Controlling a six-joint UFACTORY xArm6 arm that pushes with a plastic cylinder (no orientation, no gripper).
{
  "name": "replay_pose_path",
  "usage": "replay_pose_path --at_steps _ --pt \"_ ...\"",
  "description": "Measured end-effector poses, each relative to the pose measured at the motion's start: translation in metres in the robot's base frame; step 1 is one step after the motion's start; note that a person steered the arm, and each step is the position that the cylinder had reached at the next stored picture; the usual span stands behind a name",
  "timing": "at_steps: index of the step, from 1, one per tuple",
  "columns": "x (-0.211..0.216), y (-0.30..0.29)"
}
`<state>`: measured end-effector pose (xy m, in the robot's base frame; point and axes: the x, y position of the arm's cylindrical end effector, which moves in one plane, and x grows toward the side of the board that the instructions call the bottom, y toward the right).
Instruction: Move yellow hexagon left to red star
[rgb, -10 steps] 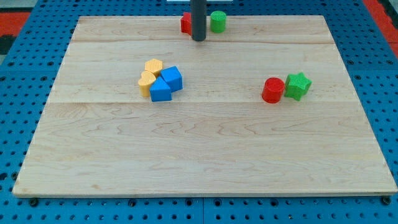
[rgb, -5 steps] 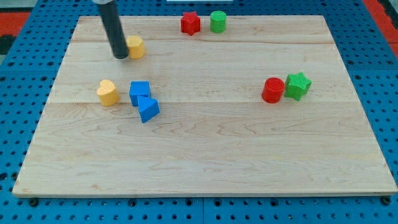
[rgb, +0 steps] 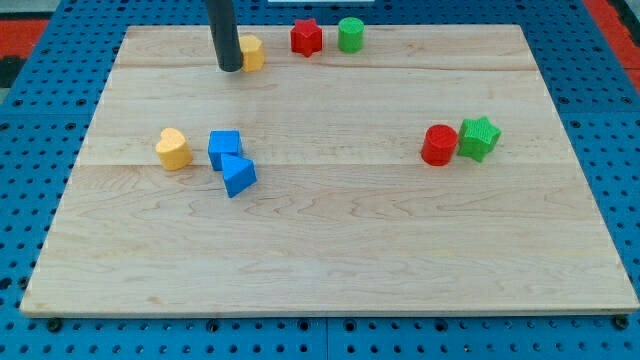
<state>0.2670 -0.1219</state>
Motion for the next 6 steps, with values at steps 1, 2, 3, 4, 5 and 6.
replay_pose_path --at_steps 1,2,3,4,5,6 --pt "-0.014 0.0" --pt "0.023 0.002" --pt "0.017 0.021" --pt "-0.015 0.04" --pt "-0.037 0.04" --pt "0.022 0.043"
